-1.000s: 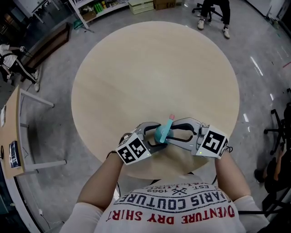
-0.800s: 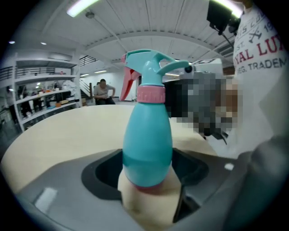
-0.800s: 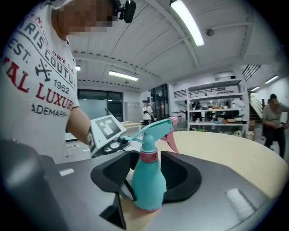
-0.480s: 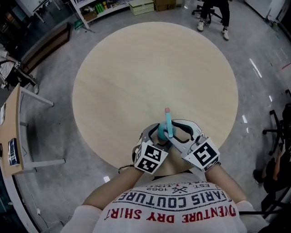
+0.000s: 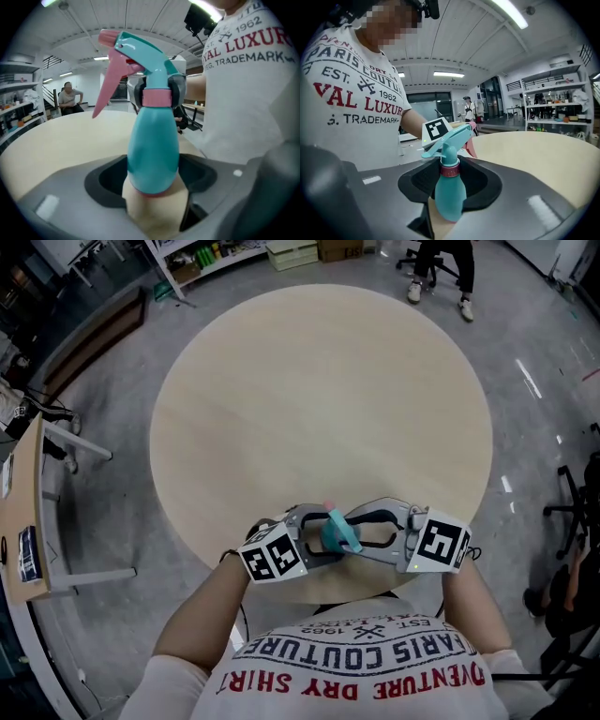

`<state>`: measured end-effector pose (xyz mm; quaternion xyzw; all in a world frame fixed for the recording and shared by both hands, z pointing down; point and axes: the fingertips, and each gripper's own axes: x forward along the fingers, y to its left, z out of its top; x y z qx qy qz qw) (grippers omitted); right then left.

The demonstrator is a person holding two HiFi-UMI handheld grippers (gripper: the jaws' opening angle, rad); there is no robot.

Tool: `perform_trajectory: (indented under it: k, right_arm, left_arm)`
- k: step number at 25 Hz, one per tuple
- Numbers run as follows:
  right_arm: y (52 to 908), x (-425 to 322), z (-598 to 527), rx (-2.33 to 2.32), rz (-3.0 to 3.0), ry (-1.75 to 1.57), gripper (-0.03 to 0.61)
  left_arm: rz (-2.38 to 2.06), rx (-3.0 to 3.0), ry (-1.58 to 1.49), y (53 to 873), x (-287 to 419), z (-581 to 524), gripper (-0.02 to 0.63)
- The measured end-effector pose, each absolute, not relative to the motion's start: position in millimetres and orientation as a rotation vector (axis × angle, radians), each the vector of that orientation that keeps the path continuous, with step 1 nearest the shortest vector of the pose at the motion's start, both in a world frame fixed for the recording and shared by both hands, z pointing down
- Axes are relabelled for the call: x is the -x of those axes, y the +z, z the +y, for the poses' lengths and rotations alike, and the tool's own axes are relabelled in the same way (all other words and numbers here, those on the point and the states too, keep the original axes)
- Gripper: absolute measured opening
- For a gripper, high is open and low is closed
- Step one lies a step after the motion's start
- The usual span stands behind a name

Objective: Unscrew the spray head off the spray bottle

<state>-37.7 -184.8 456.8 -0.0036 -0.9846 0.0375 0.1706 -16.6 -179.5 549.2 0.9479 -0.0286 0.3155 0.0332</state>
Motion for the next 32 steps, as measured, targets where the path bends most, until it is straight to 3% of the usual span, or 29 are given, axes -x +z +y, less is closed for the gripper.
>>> perform_trajectory:
  k: [5, 8, 16, 20, 27, 32]
  right_arm:
    - [454.3, 31.0, -195.5, -0.15, -2.835, 0.181, 0.138]
    - [455.1, 25.0, -207.4, -0.419, -2.848, 0.295, 0.195]
    - [460.6, 27.5, -233.2, -0.839, -2.789, 0.328, 0.161]
    - [458.3, 26.0, -226.1, -0.726, -2.802, 0.254, 0.15]
    - [459.6, 31.4, -191.7, -0.07, -2.809, 0.106, 0.106]
    - [458.3, 39.4, -195.8, -0.071, -2.803, 0.079, 0.107]
  left_arm:
    - [-0.24, -2.878, 0.877, 545.8, 12.0, -187.5, 0.336]
    - [-0.549, -2.799, 0.826, 548.0, 12.3, -204.2, 0.336]
    - [-1.082, -2.565, 0.77, 548.9, 16.9, -228.3, 0.336]
    - [-0.986, -2.641, 0.773, 549.0, 14.3, -222.4, 0.336]
    - [-0.296, -2.939, 0.941, 549.2, 25.5, -193.2, 0.336]
    - [-0.303, -2.918, 0.959, 548.1, 30.3, -197.9, 0.336]
